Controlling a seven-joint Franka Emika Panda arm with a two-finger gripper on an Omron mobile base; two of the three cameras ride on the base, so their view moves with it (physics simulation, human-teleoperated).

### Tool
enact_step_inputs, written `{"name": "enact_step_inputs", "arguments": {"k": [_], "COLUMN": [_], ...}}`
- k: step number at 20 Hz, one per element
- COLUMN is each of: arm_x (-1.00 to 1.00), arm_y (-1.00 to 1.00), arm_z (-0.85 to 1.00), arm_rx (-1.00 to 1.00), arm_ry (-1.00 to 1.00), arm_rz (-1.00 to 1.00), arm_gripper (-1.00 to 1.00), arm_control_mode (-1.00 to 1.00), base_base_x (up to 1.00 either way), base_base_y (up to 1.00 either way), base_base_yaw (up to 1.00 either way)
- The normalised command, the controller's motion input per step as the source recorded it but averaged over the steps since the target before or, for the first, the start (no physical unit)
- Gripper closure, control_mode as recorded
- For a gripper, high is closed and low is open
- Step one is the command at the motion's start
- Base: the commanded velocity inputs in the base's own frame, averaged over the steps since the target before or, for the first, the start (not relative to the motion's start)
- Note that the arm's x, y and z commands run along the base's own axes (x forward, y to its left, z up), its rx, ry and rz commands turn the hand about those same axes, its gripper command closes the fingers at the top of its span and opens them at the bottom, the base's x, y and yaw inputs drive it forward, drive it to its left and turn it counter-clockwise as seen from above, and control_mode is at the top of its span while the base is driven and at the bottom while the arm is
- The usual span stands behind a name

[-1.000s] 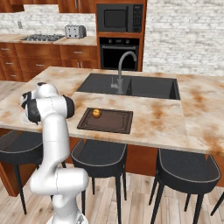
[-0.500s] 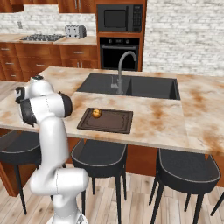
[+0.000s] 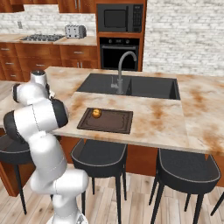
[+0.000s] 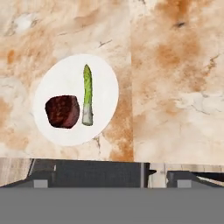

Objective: Create a steak meal by picking up the steak and asparagus from the tray and placing them on the plate. Leave the orange on the tray.

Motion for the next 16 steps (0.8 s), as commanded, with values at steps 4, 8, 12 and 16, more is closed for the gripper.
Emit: {"name": "enact_step_inputs", "arguments": {"k": [4,8,12,16], "arm_x": [-0.53,-0.52,-0.51,-0.48], "arm_y": [-1.00,-1.00,-1.00,-1.00], "arm_z": [-0.09,-0.05,-0.02,-0.06], "arm_rx": [0.00,0.00,0.00,0.00], "arm_ry": [0.00,0.00,0.00,0.00], "arm_rz": [0.14,0.12,0.11,0.11], "arm_gripper": [-1.00,-1.00,-1.00,-1.00], "arm_control_mode": [-1.00,-1.00,-1.00,-1.00], "base_base_x": [0.00,0.00,0.00,0.00], "base_base_y": [0.00,0.00,0.00,0.00], "base_base_yaw": [0.00,0.00,0.00,0.00]}}
